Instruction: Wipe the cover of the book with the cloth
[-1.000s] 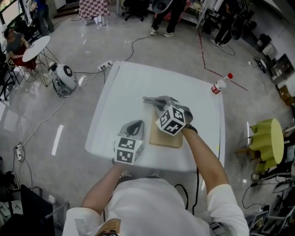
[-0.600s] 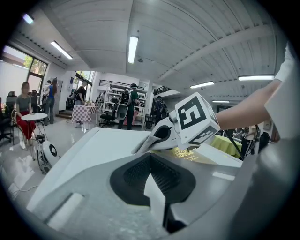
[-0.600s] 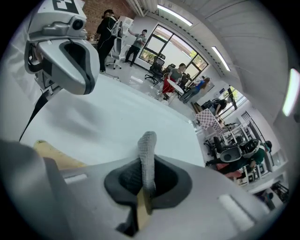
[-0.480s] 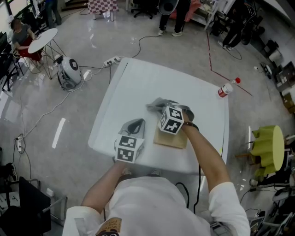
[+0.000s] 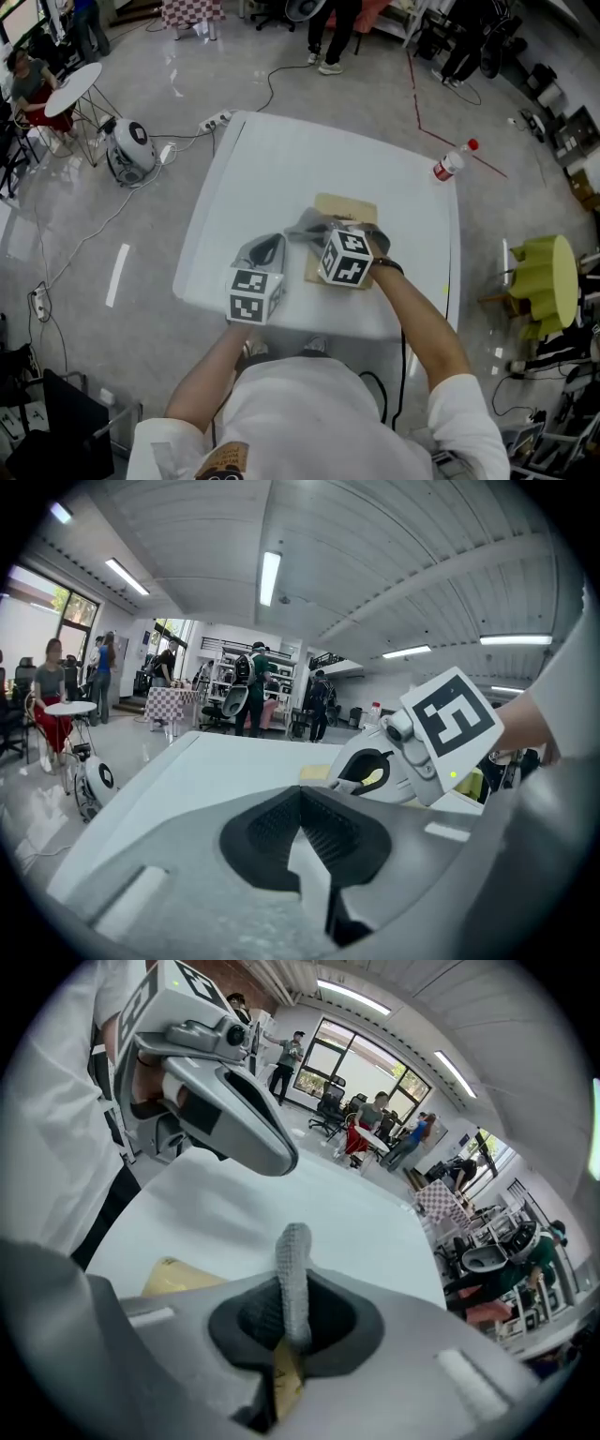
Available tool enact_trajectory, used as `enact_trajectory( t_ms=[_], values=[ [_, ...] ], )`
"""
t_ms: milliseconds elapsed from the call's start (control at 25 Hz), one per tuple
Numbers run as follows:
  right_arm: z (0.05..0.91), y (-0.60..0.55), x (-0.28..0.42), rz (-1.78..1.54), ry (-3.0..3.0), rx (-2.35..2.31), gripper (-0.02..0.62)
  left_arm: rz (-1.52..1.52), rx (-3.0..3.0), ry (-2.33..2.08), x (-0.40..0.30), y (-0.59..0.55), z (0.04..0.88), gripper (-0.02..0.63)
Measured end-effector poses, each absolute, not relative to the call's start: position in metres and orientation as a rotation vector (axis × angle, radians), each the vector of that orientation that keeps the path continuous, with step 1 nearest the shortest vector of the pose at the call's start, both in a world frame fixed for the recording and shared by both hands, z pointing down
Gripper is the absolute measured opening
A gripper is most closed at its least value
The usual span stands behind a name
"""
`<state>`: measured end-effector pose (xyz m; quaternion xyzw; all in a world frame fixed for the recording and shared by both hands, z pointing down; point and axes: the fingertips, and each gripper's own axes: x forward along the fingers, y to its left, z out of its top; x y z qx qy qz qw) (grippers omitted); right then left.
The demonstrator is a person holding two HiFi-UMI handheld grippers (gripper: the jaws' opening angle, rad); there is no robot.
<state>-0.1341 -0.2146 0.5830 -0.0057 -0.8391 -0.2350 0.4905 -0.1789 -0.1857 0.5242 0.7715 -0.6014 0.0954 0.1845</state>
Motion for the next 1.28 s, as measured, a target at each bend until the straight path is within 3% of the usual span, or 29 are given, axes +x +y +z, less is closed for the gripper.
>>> enact_trajectory(
  t_ms=[920,1280],
  values=[
    [0.574,-0.103,-0.104,-0.473,-2.118,-0.133,0.009,0.278,2.171,-1.675,-0.164,-0.166,0.525,0.006],
    [0.535,-0.129,-0.085,-0.316,-2.329,0.202,0.009,0.25,2.199,-1.688,-0.156,-0.172,0.51,0.006]
  ],
)
